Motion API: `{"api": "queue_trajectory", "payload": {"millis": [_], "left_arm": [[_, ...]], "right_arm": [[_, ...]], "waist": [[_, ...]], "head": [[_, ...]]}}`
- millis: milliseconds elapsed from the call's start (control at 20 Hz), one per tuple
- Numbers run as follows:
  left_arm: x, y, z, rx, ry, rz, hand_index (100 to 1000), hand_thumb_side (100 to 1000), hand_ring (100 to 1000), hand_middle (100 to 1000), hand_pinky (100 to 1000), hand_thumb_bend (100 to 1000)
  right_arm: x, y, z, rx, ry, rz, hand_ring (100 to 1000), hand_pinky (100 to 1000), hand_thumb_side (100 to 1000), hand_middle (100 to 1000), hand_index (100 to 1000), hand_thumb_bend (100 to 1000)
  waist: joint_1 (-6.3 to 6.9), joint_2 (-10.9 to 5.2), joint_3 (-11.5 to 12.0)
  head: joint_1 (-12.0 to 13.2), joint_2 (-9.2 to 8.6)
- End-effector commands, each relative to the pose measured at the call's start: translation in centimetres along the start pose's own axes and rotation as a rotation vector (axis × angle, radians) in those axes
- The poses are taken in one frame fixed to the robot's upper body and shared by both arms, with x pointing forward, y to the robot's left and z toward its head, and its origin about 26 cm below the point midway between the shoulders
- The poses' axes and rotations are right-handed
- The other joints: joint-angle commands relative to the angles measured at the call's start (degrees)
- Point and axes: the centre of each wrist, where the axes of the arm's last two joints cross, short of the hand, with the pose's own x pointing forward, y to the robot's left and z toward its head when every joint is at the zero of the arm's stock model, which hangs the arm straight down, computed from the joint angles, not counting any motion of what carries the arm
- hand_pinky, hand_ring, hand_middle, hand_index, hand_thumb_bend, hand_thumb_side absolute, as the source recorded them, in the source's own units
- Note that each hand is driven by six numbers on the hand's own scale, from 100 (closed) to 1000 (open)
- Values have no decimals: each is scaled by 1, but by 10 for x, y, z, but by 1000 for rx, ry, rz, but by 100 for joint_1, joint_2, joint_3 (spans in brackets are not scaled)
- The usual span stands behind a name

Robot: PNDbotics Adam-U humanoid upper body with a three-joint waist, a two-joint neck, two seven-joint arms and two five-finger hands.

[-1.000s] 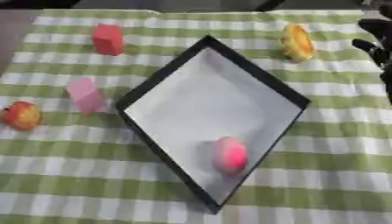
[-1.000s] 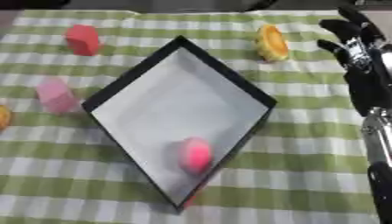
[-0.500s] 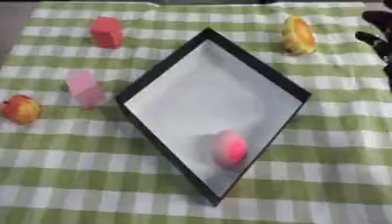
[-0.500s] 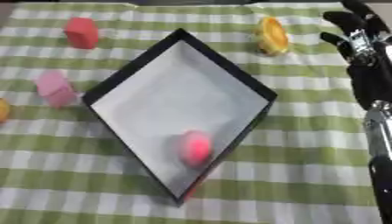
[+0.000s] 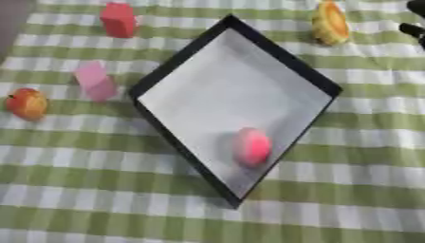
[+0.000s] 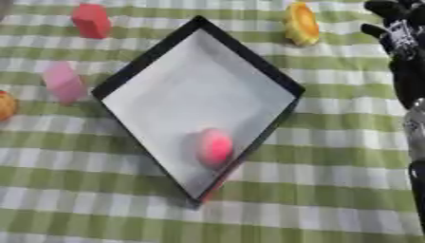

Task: Pick up objects on the table and place them in the box.

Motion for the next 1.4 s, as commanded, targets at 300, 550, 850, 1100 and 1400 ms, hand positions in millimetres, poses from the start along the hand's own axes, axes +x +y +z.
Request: {"api": "queue_trajectory", "payload": {"millis": [300, 550, 850, 1100, 1400], "left_arm": [[44, 41, -27, -317, 66, -460, 820, 676, 785, 758, 782, 179], [53, 48, -35, -461, 112, -633, 840, 681, 794, 768, 791, 253], [64, 47, -41, -606, 158, -783, 859, 673, 799, 779, 803, 334], [70, 43, -44, -782, 223, -881, 891, 706, 803, 792, 805, 396], [69, 33, -46, -969, 279, -953, 906, 761, 802, 797, 806, 451]], "right_arm": [[9, -13, 1, 29, -17, 79, 963, 876, 608, 766, 928, 100], [8, -14, 2, 41, -11, 87, 962, 875, 604, 766, 927, 100], [6, -15, 5, 54, -2, 96, 962, 875, 605, 766, 927, 100], [4, -14, 7, 69, 5, 104, 962, 875, 607, 766, 927, 100], [4, -12, 6, 81, 7, 103, 962, 875, 608, 766, 927, 100]], "waist": [[107, -355, 58], [104, -421, 68], [89, -461, 69], [97, -458, 59], [106, -455, 23]], "head": [[48, 43], [229, 44], [237, 44], [199, 44], [236, 44]]}}
